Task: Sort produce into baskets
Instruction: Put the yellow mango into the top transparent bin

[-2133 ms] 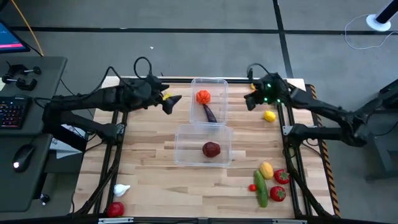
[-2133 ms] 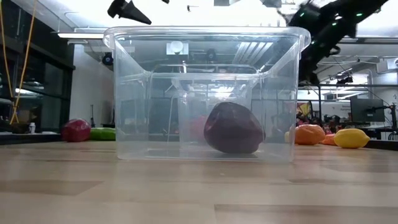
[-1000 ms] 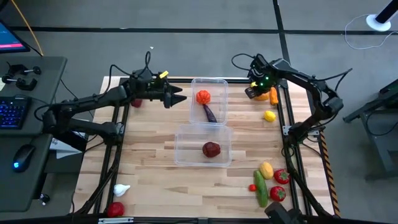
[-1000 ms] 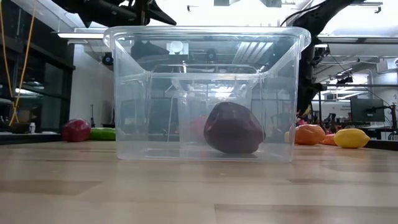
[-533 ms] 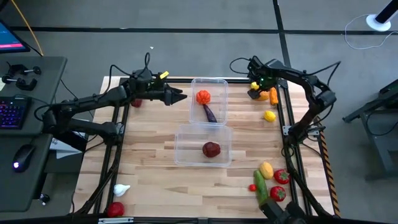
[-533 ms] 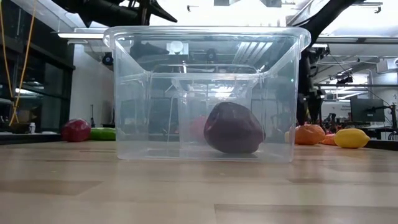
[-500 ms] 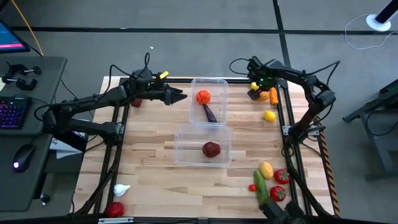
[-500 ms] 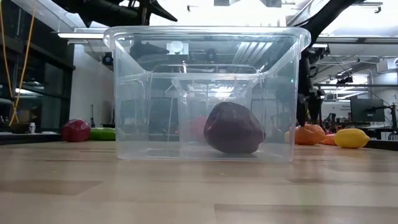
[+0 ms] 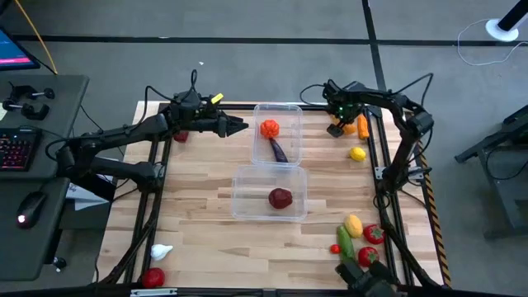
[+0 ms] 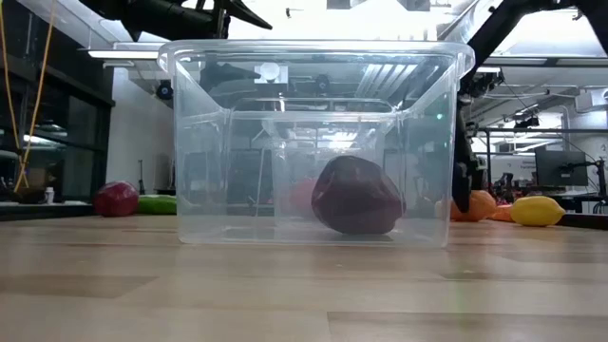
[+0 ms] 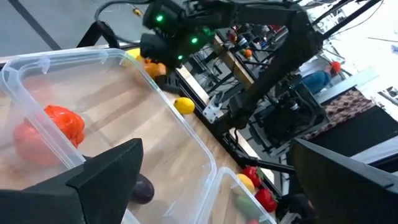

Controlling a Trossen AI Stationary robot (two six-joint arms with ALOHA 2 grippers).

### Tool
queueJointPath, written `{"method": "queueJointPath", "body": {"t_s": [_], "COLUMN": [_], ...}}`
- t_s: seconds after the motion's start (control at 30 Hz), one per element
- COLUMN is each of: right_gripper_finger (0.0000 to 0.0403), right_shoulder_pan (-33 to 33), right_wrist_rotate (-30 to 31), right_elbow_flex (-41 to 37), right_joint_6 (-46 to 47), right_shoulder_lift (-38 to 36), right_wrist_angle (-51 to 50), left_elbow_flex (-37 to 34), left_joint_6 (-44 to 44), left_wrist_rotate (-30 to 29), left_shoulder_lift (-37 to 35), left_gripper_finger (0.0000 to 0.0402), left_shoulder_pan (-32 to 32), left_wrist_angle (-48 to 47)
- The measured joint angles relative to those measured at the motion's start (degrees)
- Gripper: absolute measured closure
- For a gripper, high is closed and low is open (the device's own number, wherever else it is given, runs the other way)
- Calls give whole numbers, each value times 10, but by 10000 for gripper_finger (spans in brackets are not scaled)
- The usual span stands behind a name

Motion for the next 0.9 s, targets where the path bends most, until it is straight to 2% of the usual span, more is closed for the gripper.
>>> {"method": "queueJointPath", "body": {"t_s": [0.17,0.23,0.33,0.43,0.47,0.63,0.77,0.9], "right_gripper_finger": [37,57,110,169,174,174,174,164], "right_shoulder_pan": [0,2,11,21,24,46,86,152], "right_wrist_rotate": [12,4,-4,-20,-33,-139,-239,-258], "right_elbow_flex": [0,0,0,0,0,0,0,0], "right_joint_6": [30,40,38,34,36,90,153,232], "right_shoulder_lift": [30,30,7,-45,-67,-204,-310,-378], "right_wrist_angle": [-11,-13,-20,-29,-32,-14,51,138], "left_elbow_flex": [0,0,0,0,0,0,0,0], "left_joint_6": [-5,-5,-6,-4,2,69,99,101], "left_wrist_rotate": [1,3,7,7,7,0,-2,-2], "left_shoulder_lift": [0,0,-5,-24,-31,-66,-84,-87], "left_gripper_finger": [9,9,9,9,9,9,9,9], "left_shoulder_pan": [0,0,8,26,34,62,75,79], "left_wrist_angle": [6,13,37,85,96,102,82,69]}}
